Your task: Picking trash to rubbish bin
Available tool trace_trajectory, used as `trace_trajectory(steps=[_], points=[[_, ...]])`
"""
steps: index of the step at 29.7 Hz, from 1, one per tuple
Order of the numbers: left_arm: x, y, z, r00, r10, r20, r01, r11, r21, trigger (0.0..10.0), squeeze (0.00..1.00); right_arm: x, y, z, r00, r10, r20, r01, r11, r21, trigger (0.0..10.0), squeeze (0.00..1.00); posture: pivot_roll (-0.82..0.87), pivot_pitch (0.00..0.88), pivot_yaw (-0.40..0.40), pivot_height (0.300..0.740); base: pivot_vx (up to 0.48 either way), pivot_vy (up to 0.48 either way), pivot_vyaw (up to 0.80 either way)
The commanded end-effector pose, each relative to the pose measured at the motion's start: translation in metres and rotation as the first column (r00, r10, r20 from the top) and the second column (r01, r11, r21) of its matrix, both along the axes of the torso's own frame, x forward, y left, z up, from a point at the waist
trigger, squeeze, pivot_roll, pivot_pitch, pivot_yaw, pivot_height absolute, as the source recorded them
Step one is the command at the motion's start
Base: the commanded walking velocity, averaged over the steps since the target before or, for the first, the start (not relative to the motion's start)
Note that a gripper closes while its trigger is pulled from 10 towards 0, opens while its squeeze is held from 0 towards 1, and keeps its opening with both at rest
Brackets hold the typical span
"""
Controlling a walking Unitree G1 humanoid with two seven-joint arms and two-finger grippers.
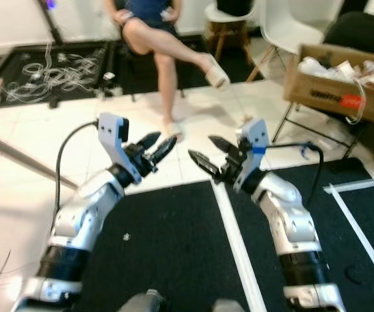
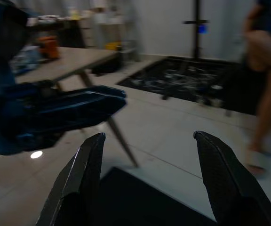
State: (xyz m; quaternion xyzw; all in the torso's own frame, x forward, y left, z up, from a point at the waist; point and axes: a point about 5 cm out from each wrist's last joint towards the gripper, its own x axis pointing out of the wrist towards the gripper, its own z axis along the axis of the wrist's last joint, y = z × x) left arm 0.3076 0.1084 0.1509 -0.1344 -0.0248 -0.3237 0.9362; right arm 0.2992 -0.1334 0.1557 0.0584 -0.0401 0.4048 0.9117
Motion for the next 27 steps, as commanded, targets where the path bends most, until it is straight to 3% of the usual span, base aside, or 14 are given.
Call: trace_trajectory(steps=[1, 27], points=[[-0.0012, -0.0004, -0.0028, 1.000, -0.011, -0.011, 0.011, 1.000, 0.006, 10.0, 0.00, -0.0010, -0.0009, -0.0004, 1.000, 0.001, -0.008, -0.001, 1.000, -0.003, 10.0, 0.00, -0.08, 0.000, -0.012, 0.740, 0.000, 0.000, 0.79], [-0.0003, -0.0023, -0.0033, 1.000, -0.026, -0.016, 0.027, 1.000, 0.008, 10.0, 0.00, 0.0003, -0.0025, -0.0036, 1.000, -0.001, -0.025, 0.001, 1.000, 0.001, 10.0, 0.00, -0.10, 0.000, -0.013, 0.740, 0.000, 0.000, 0.79]])
